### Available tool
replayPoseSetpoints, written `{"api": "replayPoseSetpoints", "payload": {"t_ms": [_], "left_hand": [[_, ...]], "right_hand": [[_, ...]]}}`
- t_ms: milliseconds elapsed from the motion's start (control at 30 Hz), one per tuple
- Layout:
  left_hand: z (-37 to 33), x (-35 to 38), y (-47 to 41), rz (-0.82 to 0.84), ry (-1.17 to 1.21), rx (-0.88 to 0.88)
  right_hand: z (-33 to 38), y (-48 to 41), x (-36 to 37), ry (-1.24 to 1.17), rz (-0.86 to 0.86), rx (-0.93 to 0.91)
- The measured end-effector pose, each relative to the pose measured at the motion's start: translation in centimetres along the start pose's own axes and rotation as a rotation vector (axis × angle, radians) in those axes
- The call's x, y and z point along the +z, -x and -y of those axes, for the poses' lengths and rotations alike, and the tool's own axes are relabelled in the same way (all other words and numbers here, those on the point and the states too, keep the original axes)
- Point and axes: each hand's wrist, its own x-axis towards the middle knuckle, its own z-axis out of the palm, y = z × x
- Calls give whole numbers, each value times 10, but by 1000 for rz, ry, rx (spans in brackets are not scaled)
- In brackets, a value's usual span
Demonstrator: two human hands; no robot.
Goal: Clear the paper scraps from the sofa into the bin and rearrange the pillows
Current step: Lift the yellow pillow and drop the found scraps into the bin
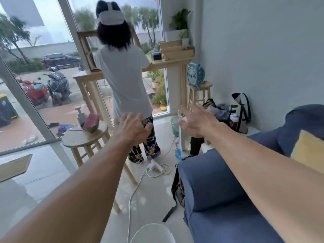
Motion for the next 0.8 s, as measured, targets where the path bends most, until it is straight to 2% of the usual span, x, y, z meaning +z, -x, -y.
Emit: {"api": "replayPoseSetpoints", "payload": {"t_ms": [133, 300, 633, 800], "left_hand": [[-42, -68, -13, -55, 45, 95], [-95, -101, -29, -101, 96, 215], [-208, -115, -67, -140, 146, 581], [-277, -106, -57, -74, 159, 759]], "right_hand": [[-36, 10, -69, 32, -24, 82], [-80, 31, -109, 65, -68, 202], [-172, 91, -126, 58, -112, 616], [-205, 149, -116, 66, -100, 835]]}}
